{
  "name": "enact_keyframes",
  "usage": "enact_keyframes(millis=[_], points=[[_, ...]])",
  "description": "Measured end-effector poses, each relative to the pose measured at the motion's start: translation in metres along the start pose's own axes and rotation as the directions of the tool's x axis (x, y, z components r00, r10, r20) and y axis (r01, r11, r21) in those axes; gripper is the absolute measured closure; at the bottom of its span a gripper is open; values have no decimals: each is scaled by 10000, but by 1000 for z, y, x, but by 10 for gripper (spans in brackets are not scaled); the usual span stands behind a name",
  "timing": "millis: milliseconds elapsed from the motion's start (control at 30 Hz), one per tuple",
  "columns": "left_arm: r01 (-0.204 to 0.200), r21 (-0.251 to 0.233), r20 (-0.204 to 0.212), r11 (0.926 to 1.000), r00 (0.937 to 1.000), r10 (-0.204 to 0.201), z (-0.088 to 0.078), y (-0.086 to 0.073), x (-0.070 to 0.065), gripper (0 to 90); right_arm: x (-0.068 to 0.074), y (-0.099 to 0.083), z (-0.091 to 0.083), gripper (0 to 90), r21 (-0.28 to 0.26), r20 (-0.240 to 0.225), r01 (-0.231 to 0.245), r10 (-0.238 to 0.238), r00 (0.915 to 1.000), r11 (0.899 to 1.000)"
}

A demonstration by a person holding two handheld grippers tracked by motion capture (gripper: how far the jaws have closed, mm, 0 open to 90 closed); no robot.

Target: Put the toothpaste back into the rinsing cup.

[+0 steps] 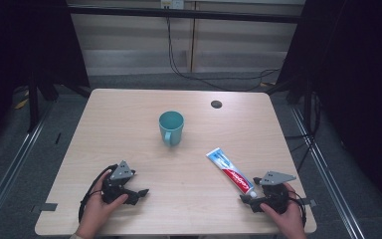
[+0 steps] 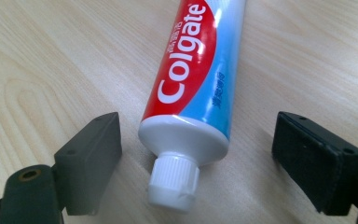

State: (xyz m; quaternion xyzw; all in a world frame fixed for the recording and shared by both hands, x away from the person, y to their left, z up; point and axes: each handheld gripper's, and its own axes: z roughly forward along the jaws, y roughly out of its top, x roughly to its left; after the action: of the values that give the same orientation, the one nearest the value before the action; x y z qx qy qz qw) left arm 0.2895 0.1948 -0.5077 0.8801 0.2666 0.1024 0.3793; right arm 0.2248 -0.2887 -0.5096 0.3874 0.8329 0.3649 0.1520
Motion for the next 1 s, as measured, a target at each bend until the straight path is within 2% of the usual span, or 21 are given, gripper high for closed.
enact_keyframes(millis=[67,200,400,433,633,667,1000], points=[[13,-7,5,10000,10000,-13,0,0,0,147,0,1,0,148,52,-26,-10,10,10000,10000],[91,-75,-5,9999,10000,-91,0,0,0,148,0,9,0,144,683,16,-208,208,9998,9974],[8,2,-26,10000,10000,-8,0,0,0,148,-4,23,2,160,1526,-160,-648,680,9976,9862],[89,-62,-34,9999,10000,-89,0,0,-1,148,-5,24,2,162,1606,-202,-644,685,9975,9849],[15,-16,-18,10000,10000,-15,0,0,0,148,-6,49,4,186,2527,-230,-373,445,9987,9668],[87,-70,-26,9999,10000,-87,0,0,-1,148,-6,55,5,189,2791,-221,-365,444,9988,9596],[13,4,-24,10000,10000,-13,0,0,0,148,-4,87,24,224,3774,-414,49,116,9991,9260]])
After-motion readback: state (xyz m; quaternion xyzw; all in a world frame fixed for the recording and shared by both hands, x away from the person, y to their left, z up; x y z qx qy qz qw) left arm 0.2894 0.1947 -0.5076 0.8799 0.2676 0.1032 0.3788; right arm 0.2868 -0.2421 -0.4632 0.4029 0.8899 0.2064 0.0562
